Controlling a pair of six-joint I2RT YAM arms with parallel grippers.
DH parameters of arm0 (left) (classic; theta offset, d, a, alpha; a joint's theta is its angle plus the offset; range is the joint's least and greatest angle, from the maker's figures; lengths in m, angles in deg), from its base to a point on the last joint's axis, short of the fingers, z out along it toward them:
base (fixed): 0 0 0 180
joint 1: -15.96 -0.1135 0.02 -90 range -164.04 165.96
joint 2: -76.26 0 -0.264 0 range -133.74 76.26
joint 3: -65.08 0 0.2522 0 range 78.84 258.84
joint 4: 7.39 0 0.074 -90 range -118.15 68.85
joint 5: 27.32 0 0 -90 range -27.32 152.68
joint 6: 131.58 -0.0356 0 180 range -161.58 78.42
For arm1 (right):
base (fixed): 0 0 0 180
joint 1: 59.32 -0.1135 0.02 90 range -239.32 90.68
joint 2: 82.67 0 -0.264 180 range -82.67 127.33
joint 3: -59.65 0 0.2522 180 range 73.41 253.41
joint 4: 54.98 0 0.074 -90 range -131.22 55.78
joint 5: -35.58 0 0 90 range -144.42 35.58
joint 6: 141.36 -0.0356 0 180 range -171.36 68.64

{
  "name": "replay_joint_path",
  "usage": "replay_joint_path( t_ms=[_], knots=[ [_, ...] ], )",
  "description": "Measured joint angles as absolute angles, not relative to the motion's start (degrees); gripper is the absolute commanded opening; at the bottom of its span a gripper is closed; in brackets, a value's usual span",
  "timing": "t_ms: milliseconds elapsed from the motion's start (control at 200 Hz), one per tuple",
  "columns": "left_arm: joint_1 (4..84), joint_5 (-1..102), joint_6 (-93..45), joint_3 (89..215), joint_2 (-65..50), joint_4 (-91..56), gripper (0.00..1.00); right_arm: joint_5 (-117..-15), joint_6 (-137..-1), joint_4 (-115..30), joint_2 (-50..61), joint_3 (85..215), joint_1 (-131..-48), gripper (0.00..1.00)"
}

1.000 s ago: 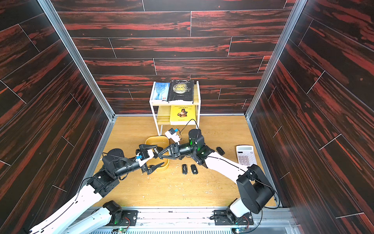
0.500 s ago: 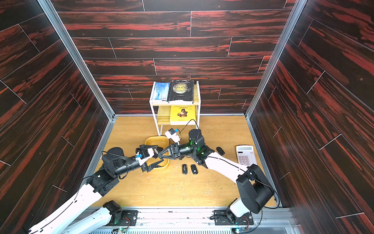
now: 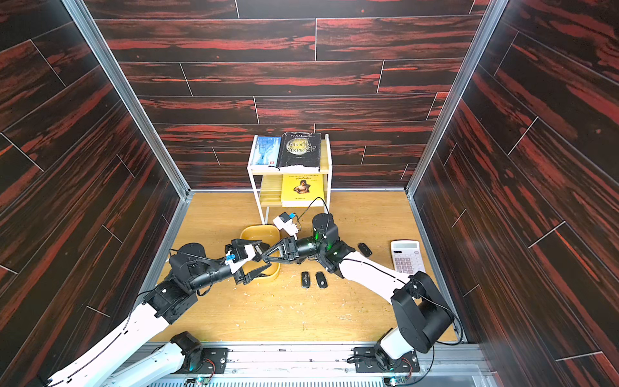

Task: Place the car key into the storage box
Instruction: Pick up the car key from the center of the board.

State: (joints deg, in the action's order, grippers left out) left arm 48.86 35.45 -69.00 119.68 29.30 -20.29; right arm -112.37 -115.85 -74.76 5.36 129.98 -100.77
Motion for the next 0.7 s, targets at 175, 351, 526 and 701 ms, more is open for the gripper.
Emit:
replay_joint_path(
  t_ms=[175, 351, 526, 701],
  knots=[
    [48.97, 35.28, -69.0, 119.68, 29.26, -20.46, 0.83, -112.37, -115.87, -75.15, 5.36, 129.98, -100.81, 0.12],
    [48.97, 35.24, -68.96, 119.68, 29.23, -20.46, 0.84, -112.37, -115.87, -75.18, 5.36, 129.98, -100.81, 0.12],
    [48.97, 35.26, -68.98, 119.68, 28.91, -20.5, 0.85, -112.37, -116.06, -75.61, 5.36, 129.98, -100.81, 0.12],
    [48.97, 35.24, -68.93, 119.68, 28.4, -20.48, 0.83, -112.39, -116.11, -75.77, 5.36, 129.98, -100.81, 0.13]
  ],
)
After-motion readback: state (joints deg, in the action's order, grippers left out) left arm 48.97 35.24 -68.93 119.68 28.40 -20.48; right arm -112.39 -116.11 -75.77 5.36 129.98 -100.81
